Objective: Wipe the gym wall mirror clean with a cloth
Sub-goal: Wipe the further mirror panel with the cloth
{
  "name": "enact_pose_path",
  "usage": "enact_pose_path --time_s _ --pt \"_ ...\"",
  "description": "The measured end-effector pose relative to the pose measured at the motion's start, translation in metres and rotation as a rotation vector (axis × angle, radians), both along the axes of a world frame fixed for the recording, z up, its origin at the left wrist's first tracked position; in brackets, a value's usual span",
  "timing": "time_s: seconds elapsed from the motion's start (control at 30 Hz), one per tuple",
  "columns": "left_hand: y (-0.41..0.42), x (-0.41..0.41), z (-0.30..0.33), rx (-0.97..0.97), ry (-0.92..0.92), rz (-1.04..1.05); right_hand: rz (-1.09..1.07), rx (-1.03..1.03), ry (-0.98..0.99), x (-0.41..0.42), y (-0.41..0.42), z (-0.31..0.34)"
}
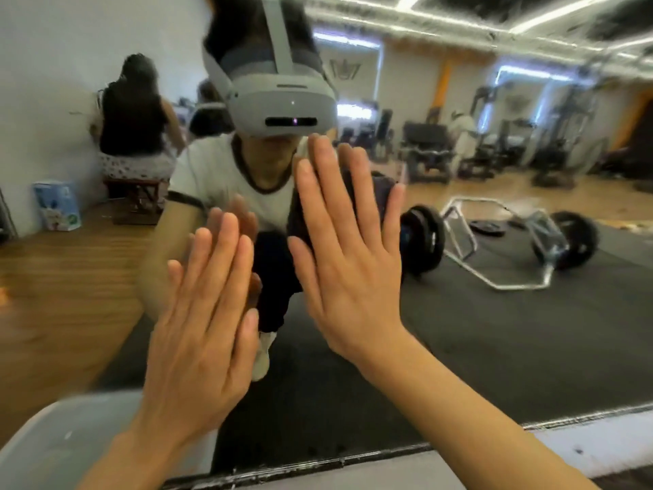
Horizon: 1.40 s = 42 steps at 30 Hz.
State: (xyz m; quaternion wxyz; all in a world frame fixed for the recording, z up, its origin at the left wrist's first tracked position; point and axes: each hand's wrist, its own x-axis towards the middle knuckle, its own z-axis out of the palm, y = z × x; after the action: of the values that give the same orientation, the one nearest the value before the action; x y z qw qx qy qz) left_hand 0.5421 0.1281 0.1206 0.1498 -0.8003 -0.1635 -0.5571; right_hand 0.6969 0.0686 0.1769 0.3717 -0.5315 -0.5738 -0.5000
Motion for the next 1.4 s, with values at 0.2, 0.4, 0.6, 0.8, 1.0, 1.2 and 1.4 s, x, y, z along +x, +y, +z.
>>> enact_pose_path --time_s 0.2,0.4,0.6,0.8,1.0,1.2,1.4 --pt "0.037 -0.08 -0.016 -0.234 -0.002 0.311 -0.101 0.092 0.209 0.086 -0.039 -0.016" --pt "0.047 -0.081 -0.019 -0.126 -0.063 0.24 -0.069 0.134 0.228 0.013 0.001 -0.026" --pt "0.047 -0.085 -0.019 -0.101 -0.048 0.236 -0.057 -0.08 -0.365 -0.032 0.025 -0.027" --pt "0.049 -0.084 -0.02 -0.112 -0.056 0.248 -0.12 0.028 0.222 0.034 -0.02 -0.055" --pt "0.052 -0.084 -0.022 -0.085 -0.062 0.224 -0.004 -0.082 -0.121 -0.108 0.051 -0.026" --pt "0.051 -0.102 -0.041 -0.095 -0.056 0.209 -0.069 -0.087 -0.17 -0.047 0.023 -0.032" --pt "0.061 -0.113 -0.072 -0.112 -0.026 0.238 -0.095 -0.005 0.197 -0.036 0.012 -0.058"
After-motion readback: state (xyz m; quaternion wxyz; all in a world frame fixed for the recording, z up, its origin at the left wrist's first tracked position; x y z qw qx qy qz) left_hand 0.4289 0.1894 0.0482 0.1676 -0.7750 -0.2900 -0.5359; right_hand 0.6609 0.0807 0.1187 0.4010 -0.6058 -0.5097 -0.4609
